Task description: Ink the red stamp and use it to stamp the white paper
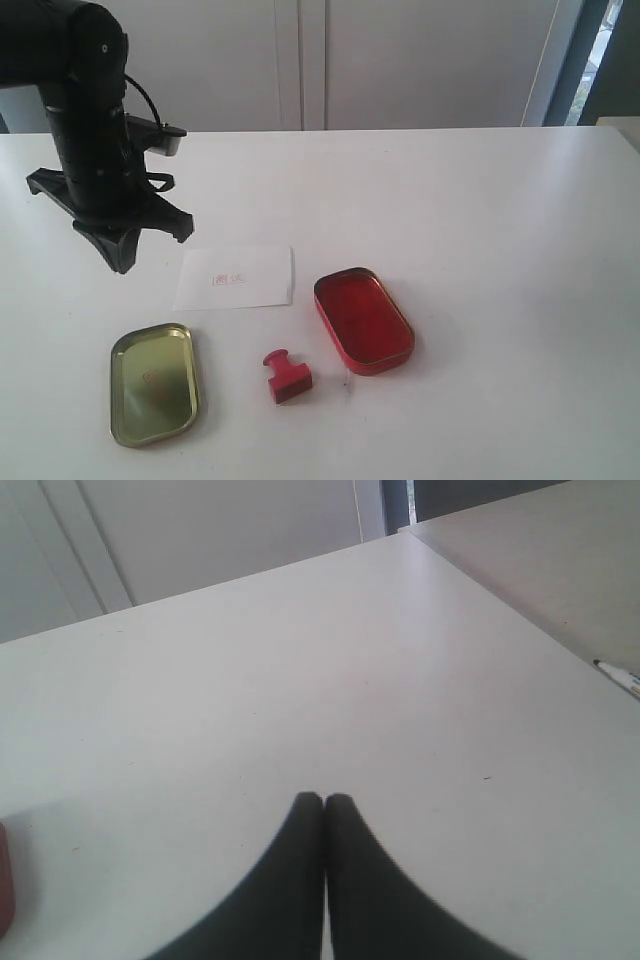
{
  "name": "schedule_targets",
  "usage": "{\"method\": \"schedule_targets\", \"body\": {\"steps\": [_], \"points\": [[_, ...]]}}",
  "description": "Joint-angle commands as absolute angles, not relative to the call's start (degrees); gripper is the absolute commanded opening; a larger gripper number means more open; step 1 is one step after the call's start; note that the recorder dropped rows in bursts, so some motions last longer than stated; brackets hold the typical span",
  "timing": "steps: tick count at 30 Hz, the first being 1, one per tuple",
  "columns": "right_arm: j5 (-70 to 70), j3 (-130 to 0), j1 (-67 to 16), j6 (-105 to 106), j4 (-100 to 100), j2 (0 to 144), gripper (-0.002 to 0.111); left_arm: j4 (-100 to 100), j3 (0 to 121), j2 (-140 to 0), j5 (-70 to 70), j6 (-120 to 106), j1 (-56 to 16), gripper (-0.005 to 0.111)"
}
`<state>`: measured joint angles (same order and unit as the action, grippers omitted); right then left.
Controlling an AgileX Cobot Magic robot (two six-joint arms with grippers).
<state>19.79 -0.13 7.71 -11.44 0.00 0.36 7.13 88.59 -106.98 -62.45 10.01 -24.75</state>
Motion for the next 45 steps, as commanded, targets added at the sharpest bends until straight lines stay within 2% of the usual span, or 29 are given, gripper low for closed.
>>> {"method": "schedule_targets", "body": {"steps": [1, 10, 30, 45], "points": [[19.62, 0.0, 7.98, -11.42, 0.0, 0.0, 0.0, 8.61, 88.76, -106.12, -64.16, 10.49, -24.65, 0.0], [19.62, 0.0, 7.98, -11.42, 0.0, 0.0, 0.0, 7.67, 88.76, -106.08, -64.03, 9.84, -24.06, 0.0], [19.62, 0.0, 7.98, -11.42, 0.0, 0.0, 0.0, 0.43, 88.76, -106.08, -63.79, 8.79, -12.62, 0.0], [19.62, 0.0, 7.98, -11.42, 0.0, 0.0, 0.0, 0.43, 85.59, -99.22, -63.78, 8.79, -12.62, 0.0]]}}
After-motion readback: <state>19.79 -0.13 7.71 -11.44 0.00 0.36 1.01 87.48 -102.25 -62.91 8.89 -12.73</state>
